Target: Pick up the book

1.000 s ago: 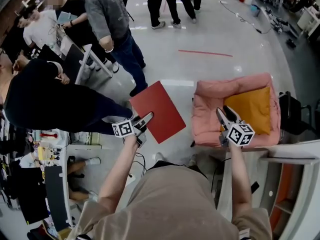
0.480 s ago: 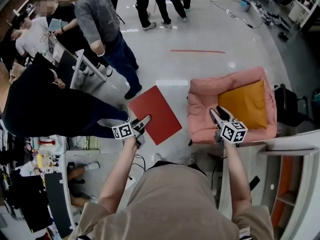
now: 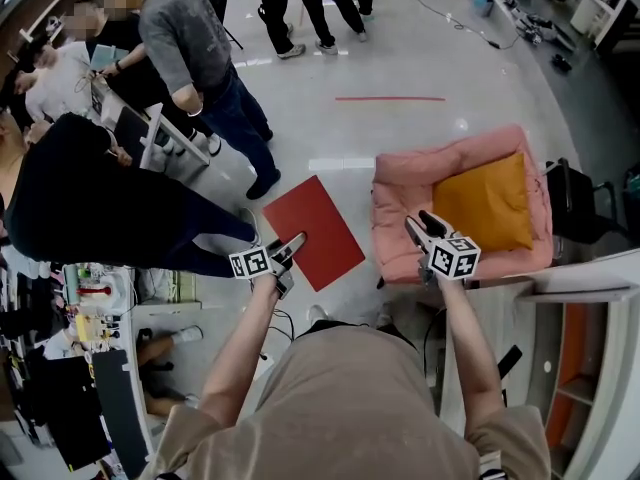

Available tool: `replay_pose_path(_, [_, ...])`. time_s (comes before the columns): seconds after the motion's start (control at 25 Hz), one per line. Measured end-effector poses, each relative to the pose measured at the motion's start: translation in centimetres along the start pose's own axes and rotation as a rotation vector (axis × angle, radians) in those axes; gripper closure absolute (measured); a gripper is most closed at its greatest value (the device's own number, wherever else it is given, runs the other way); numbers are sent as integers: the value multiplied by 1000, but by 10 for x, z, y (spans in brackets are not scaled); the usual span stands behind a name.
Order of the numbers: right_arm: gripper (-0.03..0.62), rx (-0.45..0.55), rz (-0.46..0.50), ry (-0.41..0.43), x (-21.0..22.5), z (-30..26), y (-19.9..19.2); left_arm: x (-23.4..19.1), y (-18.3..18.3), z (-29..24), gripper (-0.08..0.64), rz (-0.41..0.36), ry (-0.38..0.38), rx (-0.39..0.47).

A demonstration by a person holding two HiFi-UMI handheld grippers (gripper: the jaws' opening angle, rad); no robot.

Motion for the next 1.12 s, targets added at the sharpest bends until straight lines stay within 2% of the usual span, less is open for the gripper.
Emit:
replay_pose_path(0.52, [397, -68, 11, 24, -9, -18, -18, 8, -15, -23, 295, -1, -20, -53])
replay_pose_path(1.12, [397, -108, 13, 12, -4, -21, -38, 10, -27, -36, 295, 0, -27, -97])
Point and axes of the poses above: the fingertips, and each gripper's own axes: z backward along the fingers, x to its right, y out of its top, the point moved 10 cm from there along z, backward along the fingers, and after that the axes turned 14 degrees about -z, right-handed, at the moved point
